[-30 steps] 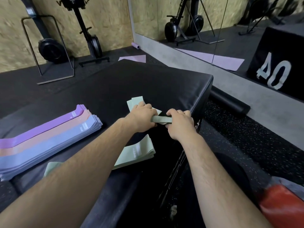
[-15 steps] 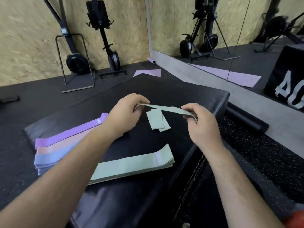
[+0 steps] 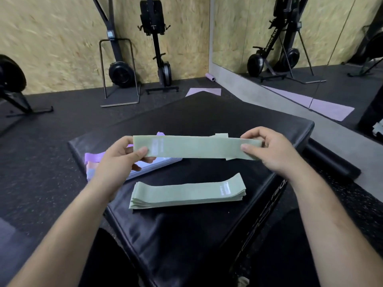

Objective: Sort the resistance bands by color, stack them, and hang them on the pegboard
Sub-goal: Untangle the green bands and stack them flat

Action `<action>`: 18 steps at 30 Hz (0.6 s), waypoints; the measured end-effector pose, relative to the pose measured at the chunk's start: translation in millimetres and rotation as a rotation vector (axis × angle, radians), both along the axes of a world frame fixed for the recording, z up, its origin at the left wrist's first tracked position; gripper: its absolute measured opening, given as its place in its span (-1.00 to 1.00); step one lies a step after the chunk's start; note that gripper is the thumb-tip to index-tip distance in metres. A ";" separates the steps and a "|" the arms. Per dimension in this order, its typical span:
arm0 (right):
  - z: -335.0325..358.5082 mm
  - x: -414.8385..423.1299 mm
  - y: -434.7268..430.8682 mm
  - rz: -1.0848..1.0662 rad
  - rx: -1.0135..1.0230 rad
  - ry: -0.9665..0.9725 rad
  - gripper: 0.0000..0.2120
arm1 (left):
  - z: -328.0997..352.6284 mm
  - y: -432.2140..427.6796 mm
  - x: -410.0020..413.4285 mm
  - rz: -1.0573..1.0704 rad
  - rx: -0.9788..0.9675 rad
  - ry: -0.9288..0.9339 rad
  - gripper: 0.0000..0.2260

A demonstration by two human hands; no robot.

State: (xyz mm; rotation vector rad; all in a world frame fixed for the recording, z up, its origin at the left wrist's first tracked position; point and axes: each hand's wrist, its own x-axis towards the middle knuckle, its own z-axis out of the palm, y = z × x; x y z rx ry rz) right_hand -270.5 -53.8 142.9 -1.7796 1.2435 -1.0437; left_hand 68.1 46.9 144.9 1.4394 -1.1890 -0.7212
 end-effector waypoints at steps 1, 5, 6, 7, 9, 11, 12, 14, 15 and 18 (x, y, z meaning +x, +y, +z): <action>-4.5 2.5 0.8 -0.011 0.028 -0.032 -0.84 | -7.5 4.8 1.0 0.051 -0.010 0.048 -0.90; -30.2 14.3 13.3 -0.031 0.064 -0.127 -0.78 | -44.5 17.5 -2.5 0.212 -0.028 0.161 -0.91; -36.6 15.5 16.2 -0.040 0.065 -0.118 -0.78 | -54.3 18.4 -2.1 0.238 -0.027 0.146 -0.87; -42.2 15.8 18.5 -0.049 0.063 -0.093 -0.78 | -63.2 18.5 0.1 0.255 -0.019 0.125 -0.84; -47.5 12.6 20.9 -0.067 0.037 -0.023 -0.79 | -71.7 18.8 4.3 0.286 0.002 0.097 -0.81; -46.3 8.8 20.3 -0.106 0.006 0.010 -0.80 | -73.2 19.2 8.7 0.318 0.012 0.071 -0.80; -44.3 7.2 19.1 -0.123 -0.006 0.013 -0.80 | -73.4 19.2 11.0 0.337 0.014 0.055 -0.79; -40.5 6.2 17.3 -0.126 -0.031 0.005 -0.79 | -72.7 18.7 12.9 0.363 0.015 0.038 -0.79; -39.7 6.4 16.5 -0.120 -0.039 0.004 -0.78 | -72.6 18.3 13.0 0.375 0.015 0.023 -0.80; -43.7 6.6 15.9 -0.086 -0.021 0.025 -0.74 | -70.9 19.8 7.8 0.389 0.005 -0.104 -0.81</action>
